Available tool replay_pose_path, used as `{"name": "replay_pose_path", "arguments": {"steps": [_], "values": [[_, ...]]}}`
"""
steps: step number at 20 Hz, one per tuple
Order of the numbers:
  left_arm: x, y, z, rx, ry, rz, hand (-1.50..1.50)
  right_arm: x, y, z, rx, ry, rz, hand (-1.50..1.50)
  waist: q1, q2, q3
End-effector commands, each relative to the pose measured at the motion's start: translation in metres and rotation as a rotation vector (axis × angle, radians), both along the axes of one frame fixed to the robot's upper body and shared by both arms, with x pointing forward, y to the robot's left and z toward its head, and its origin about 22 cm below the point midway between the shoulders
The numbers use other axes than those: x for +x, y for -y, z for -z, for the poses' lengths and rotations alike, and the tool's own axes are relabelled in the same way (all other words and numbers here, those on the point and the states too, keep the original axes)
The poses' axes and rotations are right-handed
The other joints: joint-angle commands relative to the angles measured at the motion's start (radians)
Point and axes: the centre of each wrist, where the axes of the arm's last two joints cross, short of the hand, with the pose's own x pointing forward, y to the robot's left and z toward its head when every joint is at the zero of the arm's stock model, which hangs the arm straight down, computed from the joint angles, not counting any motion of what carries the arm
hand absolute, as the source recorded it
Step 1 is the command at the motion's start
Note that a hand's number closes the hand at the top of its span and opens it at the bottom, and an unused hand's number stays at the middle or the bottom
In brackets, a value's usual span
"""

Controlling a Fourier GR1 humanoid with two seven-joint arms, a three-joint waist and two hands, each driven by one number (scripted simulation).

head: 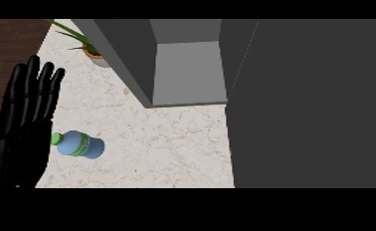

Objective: Pick up the bottled water, place it into the cabinet and close the cabinet

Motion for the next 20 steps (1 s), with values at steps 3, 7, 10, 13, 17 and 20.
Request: {"name": "replay_pose_path", "arguments": {"steps": [3,7,10,13,17,20], "values": [[-0.015,-0.02,0.004,0.021,0.0,-0.202,-1.5,-0.018,0.005,0.013,0.033,0.028,-0.02,-1.5,0.05,-0.011,-0.019],[-0.02,-0.032,0.026,-0.153,-0.212,-0.394,-1.5,-0.029,-0.007,0.013,0.094,-0.189,-0.2,-1.5,0.06,-0.012,-0.021],[-0.03,-0.03,0.012,-0.179,-0.239,-0.435,-1.5,-0.054,-0.001,0.003,0.11,-0.225,-0.216,-1.5,0.042,-0.015,-0.019],[-0.048,-0.016,-0.004,-0.182,-0.225,-0.457,-1.5,-0.065,0.003,-0.008,0.119,-0.226,-0.225,-1.5,0.046,-0.012,-0.019],[-0.073,-0.006,-0.01,-0.179,-0.246,-0.443,-1.5,-0.081,-0.005,-0.015,0.118,-0.247,-0.22,-1.5,0.05,-0.011,-0.019],[-0.071,-0.002,0.008,-0.16,-0.263,-0.491,-1.5,-0.116,-0.003,-0.024,0.152,-0.241,-0.229,-1.5,0.041,-0.013,-0.02]]}}
